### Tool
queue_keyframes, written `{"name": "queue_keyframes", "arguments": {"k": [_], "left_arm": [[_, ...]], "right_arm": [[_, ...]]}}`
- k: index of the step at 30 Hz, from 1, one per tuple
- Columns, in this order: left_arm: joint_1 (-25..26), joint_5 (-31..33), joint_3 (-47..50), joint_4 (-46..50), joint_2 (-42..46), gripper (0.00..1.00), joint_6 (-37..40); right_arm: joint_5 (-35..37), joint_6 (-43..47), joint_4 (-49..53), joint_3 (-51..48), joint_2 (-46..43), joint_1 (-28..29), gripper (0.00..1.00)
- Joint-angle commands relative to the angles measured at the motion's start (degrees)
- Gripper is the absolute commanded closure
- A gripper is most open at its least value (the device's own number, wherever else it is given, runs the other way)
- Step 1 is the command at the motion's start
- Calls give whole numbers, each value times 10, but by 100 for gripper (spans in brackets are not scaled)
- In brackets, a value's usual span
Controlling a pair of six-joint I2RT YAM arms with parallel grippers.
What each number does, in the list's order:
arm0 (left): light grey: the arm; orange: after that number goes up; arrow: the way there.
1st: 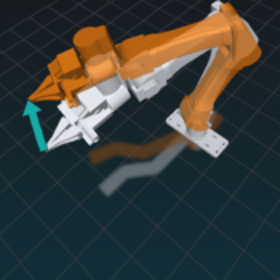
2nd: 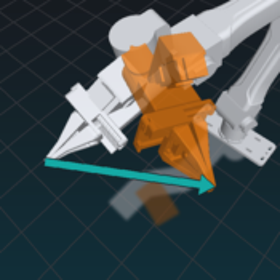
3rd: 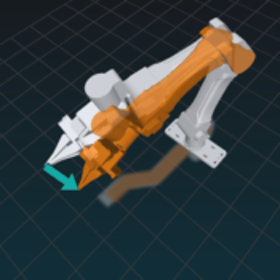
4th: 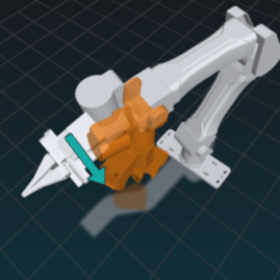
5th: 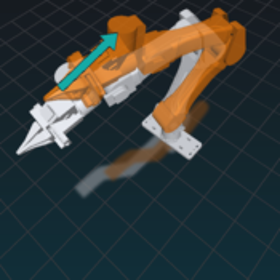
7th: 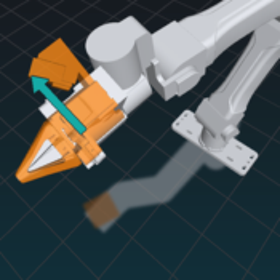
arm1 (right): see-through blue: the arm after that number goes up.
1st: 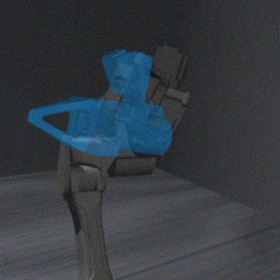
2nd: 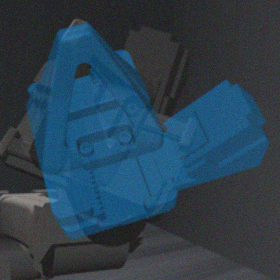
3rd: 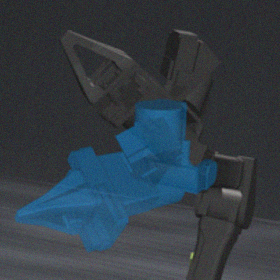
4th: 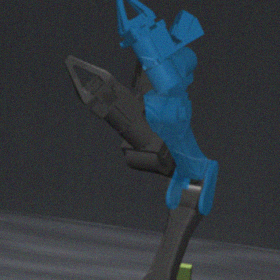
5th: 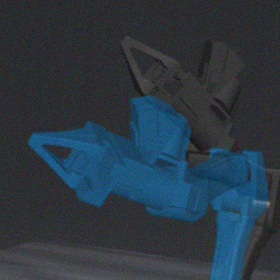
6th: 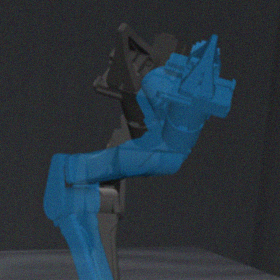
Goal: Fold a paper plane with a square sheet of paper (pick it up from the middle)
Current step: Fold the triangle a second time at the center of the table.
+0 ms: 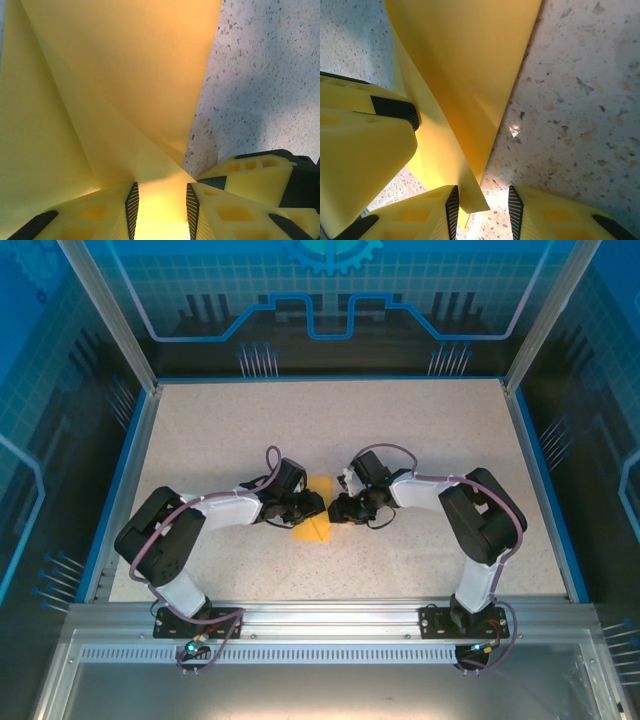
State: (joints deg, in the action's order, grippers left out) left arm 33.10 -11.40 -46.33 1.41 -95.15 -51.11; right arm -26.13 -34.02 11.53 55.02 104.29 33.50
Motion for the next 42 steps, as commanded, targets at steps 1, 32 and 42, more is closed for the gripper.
{"name": "queue_keyframes", "arguments": {"k": [1,32,42], "left_arm": [[-4,8,1,14,17,65,-3],[-4,4,15,-1,33,72,2],[-4,2,11,-4,9,77,5]], "right_arm": [[-21,-11,-23,8,9,8,67],[16,112,46,92,58,8,91],[18,117,53,110,75,8,89]]}}
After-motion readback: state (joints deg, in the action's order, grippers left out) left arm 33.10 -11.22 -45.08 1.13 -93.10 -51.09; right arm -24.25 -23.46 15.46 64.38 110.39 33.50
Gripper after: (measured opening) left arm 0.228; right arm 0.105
